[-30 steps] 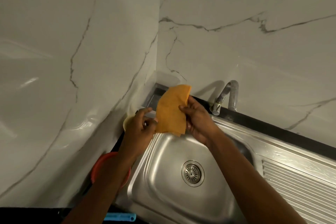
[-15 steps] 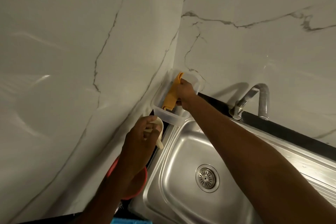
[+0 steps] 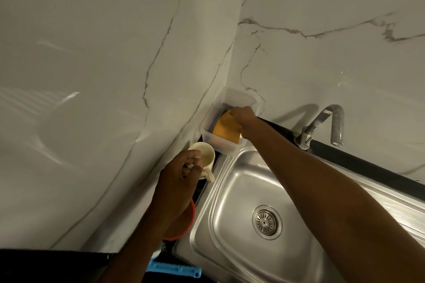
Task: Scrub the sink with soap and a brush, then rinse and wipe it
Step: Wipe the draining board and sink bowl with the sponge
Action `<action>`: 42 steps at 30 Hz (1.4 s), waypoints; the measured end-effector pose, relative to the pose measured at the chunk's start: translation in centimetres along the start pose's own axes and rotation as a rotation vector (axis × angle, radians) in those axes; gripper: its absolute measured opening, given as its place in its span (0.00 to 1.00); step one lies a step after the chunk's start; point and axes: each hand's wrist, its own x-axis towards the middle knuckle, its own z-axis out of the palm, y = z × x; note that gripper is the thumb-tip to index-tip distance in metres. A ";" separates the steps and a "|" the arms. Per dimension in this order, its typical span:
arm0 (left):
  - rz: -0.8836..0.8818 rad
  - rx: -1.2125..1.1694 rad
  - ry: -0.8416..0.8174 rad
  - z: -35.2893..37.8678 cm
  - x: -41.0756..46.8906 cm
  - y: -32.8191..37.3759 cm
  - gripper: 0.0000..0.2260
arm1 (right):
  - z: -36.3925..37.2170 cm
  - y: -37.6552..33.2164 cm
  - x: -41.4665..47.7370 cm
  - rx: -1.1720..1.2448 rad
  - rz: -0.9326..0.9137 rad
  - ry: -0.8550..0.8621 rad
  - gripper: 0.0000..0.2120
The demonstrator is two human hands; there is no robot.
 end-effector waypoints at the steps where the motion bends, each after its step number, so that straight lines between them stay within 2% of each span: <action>1: 0.009 0.008 -0.004 0.0 -0.4 0.2 0.11 | -0.6 0.0 -0.7 0.014 -0.017 -0.006 0.15; 6: 0.035 0.017 -0.010 0.0 -2.8 0.9 0.10 | -3.9 1.2 -7.5 0.138 -0.229 -0.135 0.12; 10: -0.001 -0.013 0.003 -0.1 -5.9 1.1 0.08 | -5.5 5.1 -15.1 0.143 -0.374 -0.214 0.09; 13: -0.022 -0.020 0.022 -0.2 -9.5 1.1 0.06 | -6.1 9.4 -20.7 0.157 -0.406 -0.311 0.09; 17: 0.004 0.011 0.054 -0.9 -14.2 -0.6 0.12 | -6.2 13.9 -26.5 0.091 -0.439 -0.418 0.08; 22: -0.074 -0.027 0.139 -2.0 -19.3 -4.0 0.07 | -4.2 18.8 -30.1 0.029 -0.478 -0.454 0.07; 26: -0.137 -0.021 0.199 -3.1 -22.3 -6.6 0.06 | -1.7 21.7 -31.1 -0.223 -0.620 -0.435 0.08; 32: -0.203 0.045 0.209 -4.8 -24.1 -9.5 0.11 | 2.4 24.7 -29.4 -0.840 -0.793 -0.389 0.20; 35: -0.218 0.061 0.198 -5.7 -23.7 -10.3 0.11 | 3.8 24.4 -28.6 -1.090 -0.833 -0.360 0.22; 38: -0.208 0.069 0.194 -6.7 -23.2 -10.8 0.10 | 4.8 24.1 -28.2 -1.235 -0.863 -0.346 0.19; 42: -0.193 0.069 0.205 -7.7 -22.5 -10.9 0.10 | 5.3 23.7 -27.8 -1.281 -0.867 -0.368 0.16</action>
